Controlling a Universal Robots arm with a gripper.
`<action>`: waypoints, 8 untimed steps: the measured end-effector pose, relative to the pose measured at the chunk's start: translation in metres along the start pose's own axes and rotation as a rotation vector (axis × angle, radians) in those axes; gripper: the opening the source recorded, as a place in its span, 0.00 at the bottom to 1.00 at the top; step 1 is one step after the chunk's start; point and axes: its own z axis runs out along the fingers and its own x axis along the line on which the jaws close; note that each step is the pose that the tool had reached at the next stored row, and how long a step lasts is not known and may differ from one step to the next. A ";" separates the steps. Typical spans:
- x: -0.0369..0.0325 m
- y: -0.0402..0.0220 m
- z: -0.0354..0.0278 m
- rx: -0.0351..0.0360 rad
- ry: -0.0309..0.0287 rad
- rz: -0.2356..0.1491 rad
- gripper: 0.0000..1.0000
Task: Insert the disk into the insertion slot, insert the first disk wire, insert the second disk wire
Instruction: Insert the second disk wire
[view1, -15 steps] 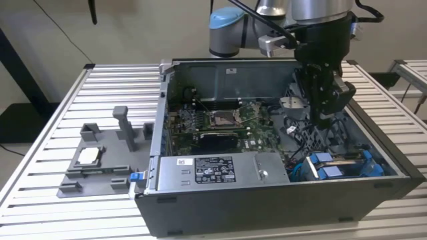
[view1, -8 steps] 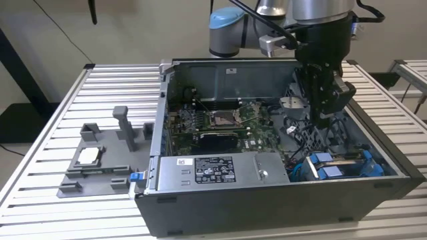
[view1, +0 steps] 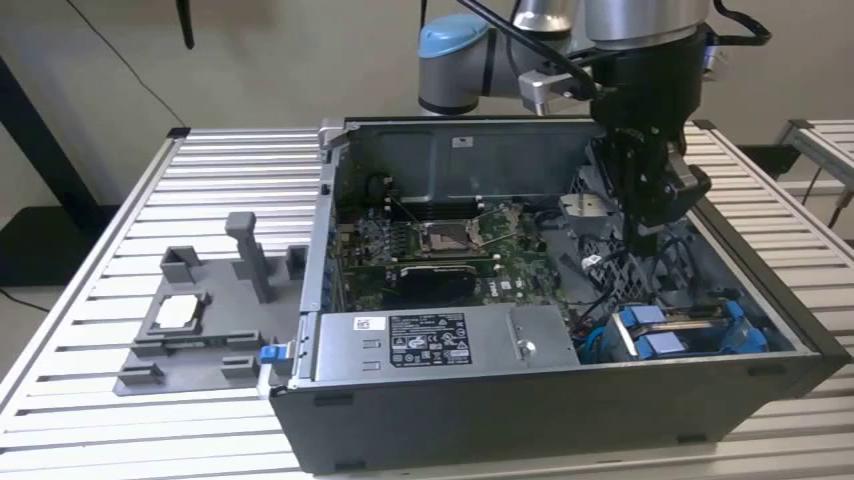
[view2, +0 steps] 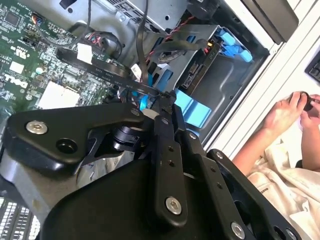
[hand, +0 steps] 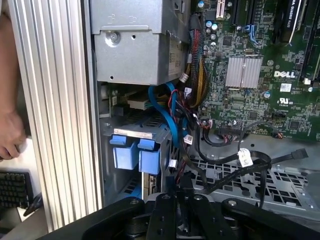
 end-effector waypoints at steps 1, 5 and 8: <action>0.0001 0.0000 0.0001 0.0000 0.0000 0.000 0.16; 0.0002 0.0000 0.0001 -0.0001 0.0024 -0.001 0.18; -0.0002 0.0002 0.0010 -0.0004 0.0114 -0.003 0.24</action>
